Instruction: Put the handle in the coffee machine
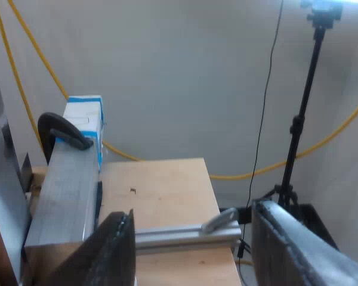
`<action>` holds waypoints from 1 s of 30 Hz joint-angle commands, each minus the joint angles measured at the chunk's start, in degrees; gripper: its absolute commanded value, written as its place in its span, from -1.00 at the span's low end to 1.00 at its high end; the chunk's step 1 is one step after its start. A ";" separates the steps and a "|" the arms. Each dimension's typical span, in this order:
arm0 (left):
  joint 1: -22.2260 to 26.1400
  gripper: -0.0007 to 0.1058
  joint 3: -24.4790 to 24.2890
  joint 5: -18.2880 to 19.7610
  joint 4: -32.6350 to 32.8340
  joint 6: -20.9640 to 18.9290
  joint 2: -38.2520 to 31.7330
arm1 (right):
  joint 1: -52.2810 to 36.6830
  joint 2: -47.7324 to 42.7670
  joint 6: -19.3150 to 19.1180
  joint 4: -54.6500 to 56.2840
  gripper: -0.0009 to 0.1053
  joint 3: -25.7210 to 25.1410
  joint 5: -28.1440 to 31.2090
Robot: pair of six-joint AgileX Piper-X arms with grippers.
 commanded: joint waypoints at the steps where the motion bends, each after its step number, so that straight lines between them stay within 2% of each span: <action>1: 0.06 0.44 -0.02 0.11 -0.33 -0.31 -7.70 | -0.28 -2.81 0.29 3.07 -0.10 -0.23 -1.49; 4: 0.06 0.44 -0.02 0.11 -0.33 -0.31 -7.70 | -0.28 -6.69 0.31 6.94 -0.10 -0.23 -5.08; 12: 0.06 0.44 -0.02 0.11 -0.33 -0.31 -7.70 | -0.28 -16.58 0.44 13.20 -0.10 -0.23 -6.01; 15: 0.06 0.44 -0.02 0.11 -0.33 -0.31 -7.70 | -0.28 -18.27 1.40 16.17 -0.10 -0.91 -6.45; 17: 0.06 0.44 -0.02 0.11 -0.33 -0.31 -7.70 | -0.02 -17.89 1.33 18.95 -0.10 -1.05 -9.34; 22: 0.06 0.44 0.65 0.11 -1.62 -0.31 -7.70 | -0.03 -18.01 2.22 19.17 -0.10 2.59 -18.90; 30: 0.06 0.44 1.72 0.11 -3.89 -0.51 -7.70 | -0.03 -17.90 5.89 15.04 -0.10 12.26 -25.96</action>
